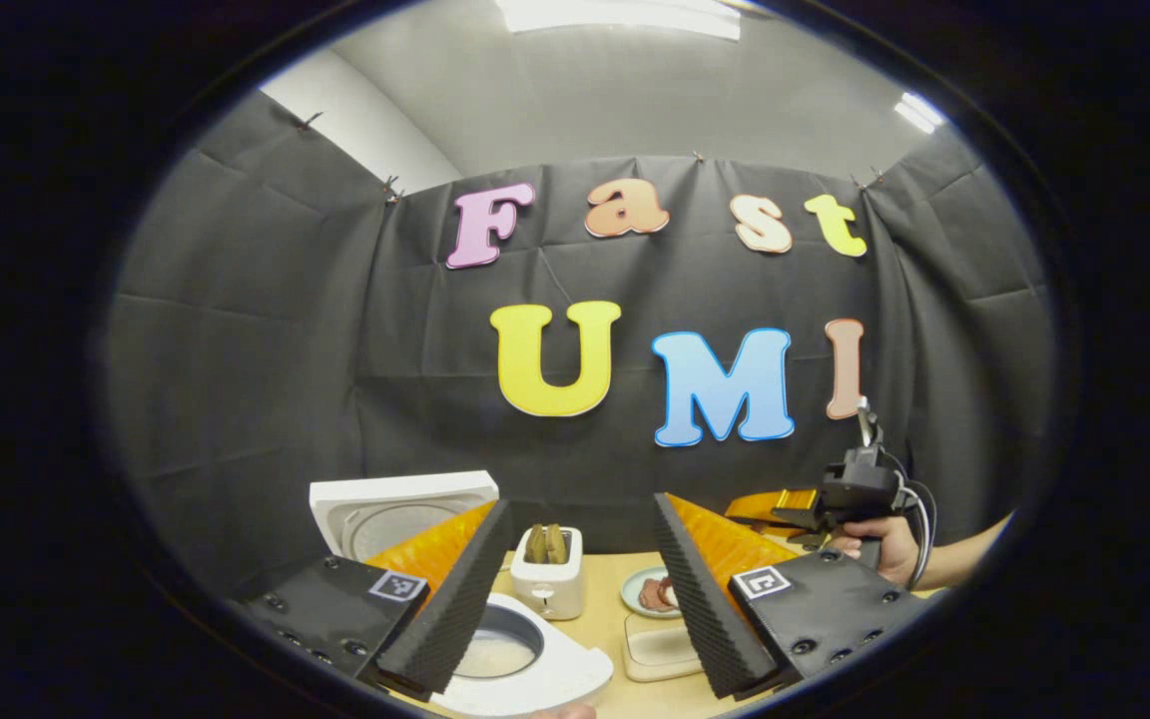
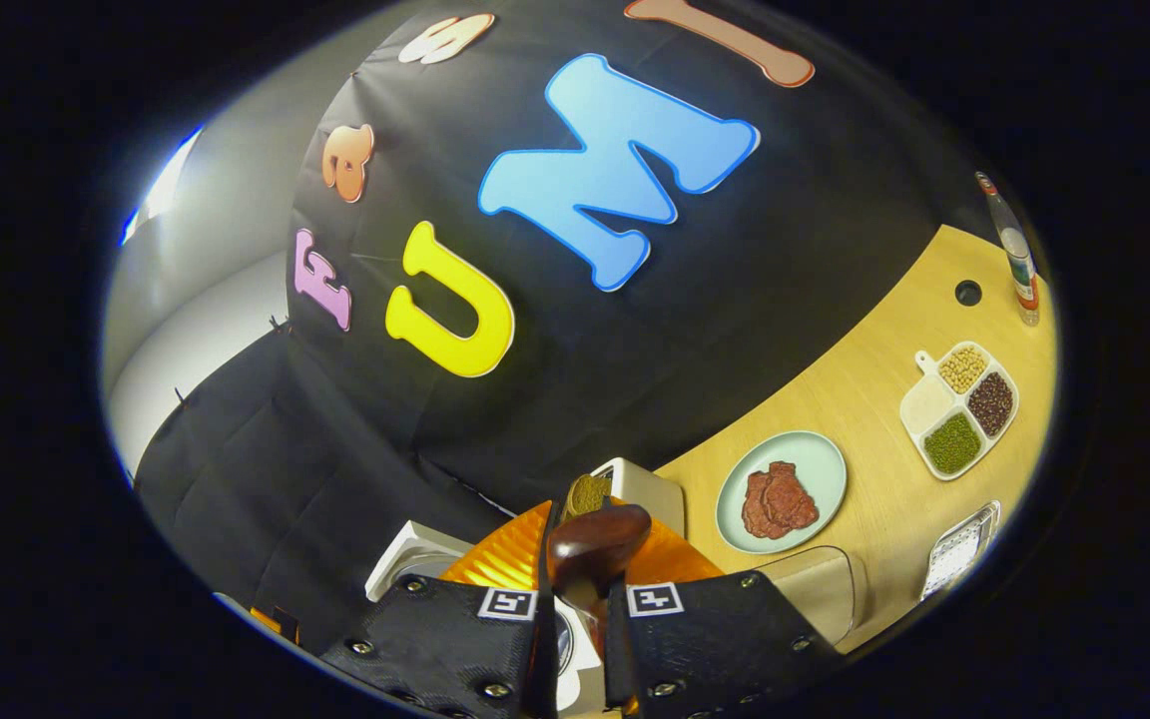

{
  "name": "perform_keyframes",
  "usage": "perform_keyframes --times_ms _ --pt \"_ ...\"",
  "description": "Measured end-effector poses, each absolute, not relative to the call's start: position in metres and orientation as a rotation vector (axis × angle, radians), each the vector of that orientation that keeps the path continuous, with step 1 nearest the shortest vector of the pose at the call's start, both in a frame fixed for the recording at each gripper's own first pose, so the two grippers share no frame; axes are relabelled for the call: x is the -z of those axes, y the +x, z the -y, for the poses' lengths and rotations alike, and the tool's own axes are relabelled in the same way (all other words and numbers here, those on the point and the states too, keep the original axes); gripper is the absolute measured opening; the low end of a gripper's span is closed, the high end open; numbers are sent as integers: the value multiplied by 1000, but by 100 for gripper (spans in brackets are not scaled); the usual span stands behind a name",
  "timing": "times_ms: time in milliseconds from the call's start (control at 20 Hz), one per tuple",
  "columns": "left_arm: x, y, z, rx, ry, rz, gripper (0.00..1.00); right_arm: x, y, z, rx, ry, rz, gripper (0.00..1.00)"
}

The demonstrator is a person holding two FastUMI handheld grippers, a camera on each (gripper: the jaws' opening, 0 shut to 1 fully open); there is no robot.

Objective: Close the left gripper, press the button to open the rice cooker; take a wooden spoon from the chopstick holder with the right hand, scoop a spoonful of rice and pour it into the rice cooker, then put the wooden spoon back into the chopstick holder.

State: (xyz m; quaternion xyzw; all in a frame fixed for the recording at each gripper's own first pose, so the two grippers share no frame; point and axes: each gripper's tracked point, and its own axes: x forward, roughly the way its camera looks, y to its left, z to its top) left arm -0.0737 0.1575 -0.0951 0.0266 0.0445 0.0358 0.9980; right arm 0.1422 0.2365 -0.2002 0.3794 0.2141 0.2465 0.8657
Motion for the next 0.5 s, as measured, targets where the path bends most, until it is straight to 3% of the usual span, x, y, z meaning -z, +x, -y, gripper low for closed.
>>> perform_keyframes --times_ms 500 --pt "93 -85 -174 -113 55 -73 99 170 134 -331 -687 715 -470 18"
